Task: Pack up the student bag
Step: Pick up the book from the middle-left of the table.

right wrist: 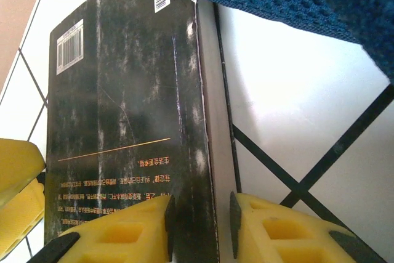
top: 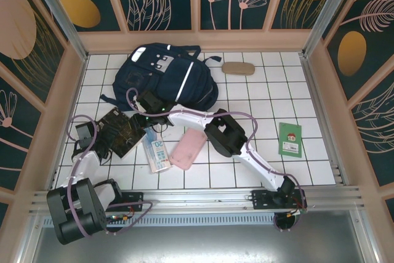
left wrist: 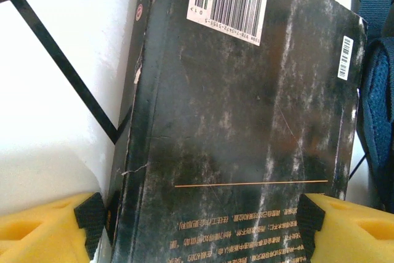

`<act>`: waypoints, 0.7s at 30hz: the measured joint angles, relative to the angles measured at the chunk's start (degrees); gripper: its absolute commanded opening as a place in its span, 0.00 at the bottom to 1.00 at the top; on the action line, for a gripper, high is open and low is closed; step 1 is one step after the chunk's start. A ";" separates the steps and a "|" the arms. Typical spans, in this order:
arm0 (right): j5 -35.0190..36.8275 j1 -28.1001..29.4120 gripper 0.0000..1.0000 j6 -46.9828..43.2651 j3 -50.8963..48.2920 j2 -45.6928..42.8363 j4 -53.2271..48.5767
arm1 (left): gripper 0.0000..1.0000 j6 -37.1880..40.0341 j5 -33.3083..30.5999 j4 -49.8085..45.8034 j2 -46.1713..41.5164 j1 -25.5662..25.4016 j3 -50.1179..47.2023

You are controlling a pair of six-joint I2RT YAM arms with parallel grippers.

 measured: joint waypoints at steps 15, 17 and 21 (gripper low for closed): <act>-0.26 -0.04 0.29 -0.11 0.00 0.02 -0.24 | 0.75 -0.87 2.49 0.81 1.68 1.20 0.35; -0.15 -0.22 0.29 -0.11 0.00 0.02 -0.46 | 0.76 -1.81 3.85 2.10 -0.55 1.31 -0.70; -0.17 -1.64 0.28 -0.04 0.00 0.02 -0.52 | 0.75 -4.42 8.68 3.89 -6.82 1.25 -2.27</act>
